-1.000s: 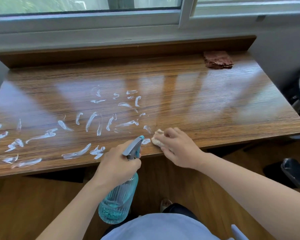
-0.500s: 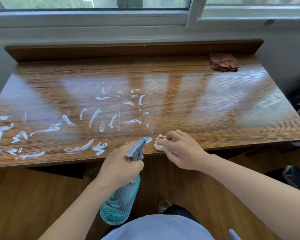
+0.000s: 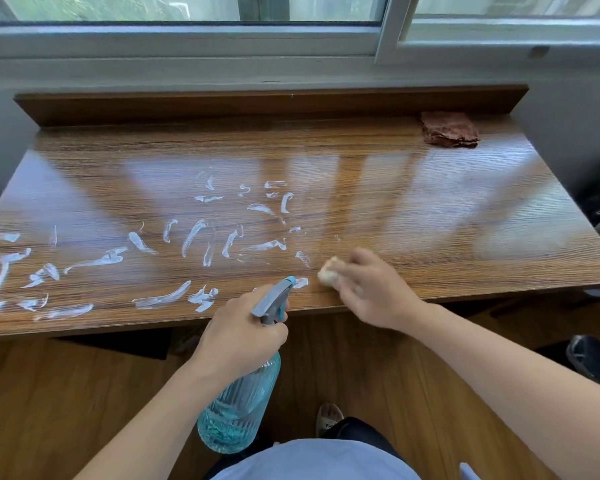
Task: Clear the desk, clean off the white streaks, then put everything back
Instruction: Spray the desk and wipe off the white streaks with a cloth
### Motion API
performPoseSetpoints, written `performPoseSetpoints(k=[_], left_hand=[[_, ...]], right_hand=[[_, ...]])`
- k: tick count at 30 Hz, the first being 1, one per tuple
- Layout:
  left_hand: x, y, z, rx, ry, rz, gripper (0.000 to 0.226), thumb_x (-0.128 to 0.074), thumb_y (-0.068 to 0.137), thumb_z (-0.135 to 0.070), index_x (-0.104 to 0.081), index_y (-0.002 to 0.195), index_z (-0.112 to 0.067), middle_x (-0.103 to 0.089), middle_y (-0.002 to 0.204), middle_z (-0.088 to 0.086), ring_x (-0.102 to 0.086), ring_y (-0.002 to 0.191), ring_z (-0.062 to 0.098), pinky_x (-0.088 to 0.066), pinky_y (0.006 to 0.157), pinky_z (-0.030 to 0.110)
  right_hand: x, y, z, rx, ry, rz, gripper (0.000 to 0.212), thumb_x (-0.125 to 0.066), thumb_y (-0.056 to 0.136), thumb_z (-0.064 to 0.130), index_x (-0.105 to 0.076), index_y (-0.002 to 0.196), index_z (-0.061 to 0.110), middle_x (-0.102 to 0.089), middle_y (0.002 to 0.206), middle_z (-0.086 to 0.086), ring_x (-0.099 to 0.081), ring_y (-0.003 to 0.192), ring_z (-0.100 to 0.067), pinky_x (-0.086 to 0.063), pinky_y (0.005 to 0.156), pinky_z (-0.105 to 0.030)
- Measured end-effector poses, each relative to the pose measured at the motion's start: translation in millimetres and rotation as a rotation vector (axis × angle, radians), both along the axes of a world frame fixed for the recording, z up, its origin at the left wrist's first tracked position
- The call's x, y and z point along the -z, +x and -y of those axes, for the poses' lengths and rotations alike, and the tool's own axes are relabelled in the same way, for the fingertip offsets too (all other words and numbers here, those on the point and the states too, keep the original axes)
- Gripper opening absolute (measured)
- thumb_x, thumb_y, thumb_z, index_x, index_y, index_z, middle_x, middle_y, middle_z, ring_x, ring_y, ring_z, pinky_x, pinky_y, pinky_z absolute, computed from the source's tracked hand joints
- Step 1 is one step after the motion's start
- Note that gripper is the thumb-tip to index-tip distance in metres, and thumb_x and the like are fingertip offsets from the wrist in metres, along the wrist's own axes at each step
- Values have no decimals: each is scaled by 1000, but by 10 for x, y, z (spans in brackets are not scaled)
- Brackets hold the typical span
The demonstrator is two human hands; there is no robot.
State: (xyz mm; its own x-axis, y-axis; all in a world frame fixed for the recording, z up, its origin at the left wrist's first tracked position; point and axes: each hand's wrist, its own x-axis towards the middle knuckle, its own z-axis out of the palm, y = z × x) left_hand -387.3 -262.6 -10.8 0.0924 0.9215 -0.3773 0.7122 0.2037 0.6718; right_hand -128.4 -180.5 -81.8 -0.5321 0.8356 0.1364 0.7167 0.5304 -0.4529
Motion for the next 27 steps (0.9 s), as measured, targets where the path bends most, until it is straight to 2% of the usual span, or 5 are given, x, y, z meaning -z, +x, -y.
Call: performPoseSetpoints(k=[4, 9, 14, 21, 27], left_hand=[[3, 2, -23, -6, -12, 21, 15, -60, 87, -18, -58, 97, -29, -62, 78, -2, -50, 59, 13, -46, 59, 36], [-3, -11, -64, -13, -9, 35, 17, -60, 87, -15, -59, 95, -30, -57, 69, -5, -45, 53, 11, -44, 56, 34], [-20, -22, -86, -22, 13, 14, 16, -62, 87, -16, -60, 95, -30, -65, 78, -4, -48, 54, 11, -45, 56, 31], [-28, -44, -106, -35, 21, 19, 16, -63, 88, -18, -60, 97, -32, -65, 80, -4, -53, 61, 14, -50, 59, 39], [-65, -48, -120, -24, 33, 13, 16, -62, 91, -16, -60, 98, -30, -59, 74, -5, -50, 56, 13, -43, 55, 28]], right_hand=[[-11, 26, -597, 310, -17, -60, 51, -53, 99, 35, -52, 147, 15, -46, 108, -3, -47, 100, -22, -53, 86, -44], [62, 12, -952, 221, -134, 124, 65, -35, 94, 42, -45, 153, 19, -51, 128, -8, -45, 121, -27, -43, 103, -45], [114, 2, -853, 208, -8, 161, 47, -48, 101, 37, -50, 147, 26, -53, 123, -4, -49, 113, -27, -44, 94, -45], [28, 18, -6, -162, -6, 175, 41, -51, 102, 39, -55, 141, 29, -52, 111, 5, -46, 96, -15, -40, 84, -31], [-7, -3, -222, -142, -23, 129, 36, -61, 98, 31, -58, 132, 20, -48, 102, 0, -51, 78, -18, -46, 68, -30]])
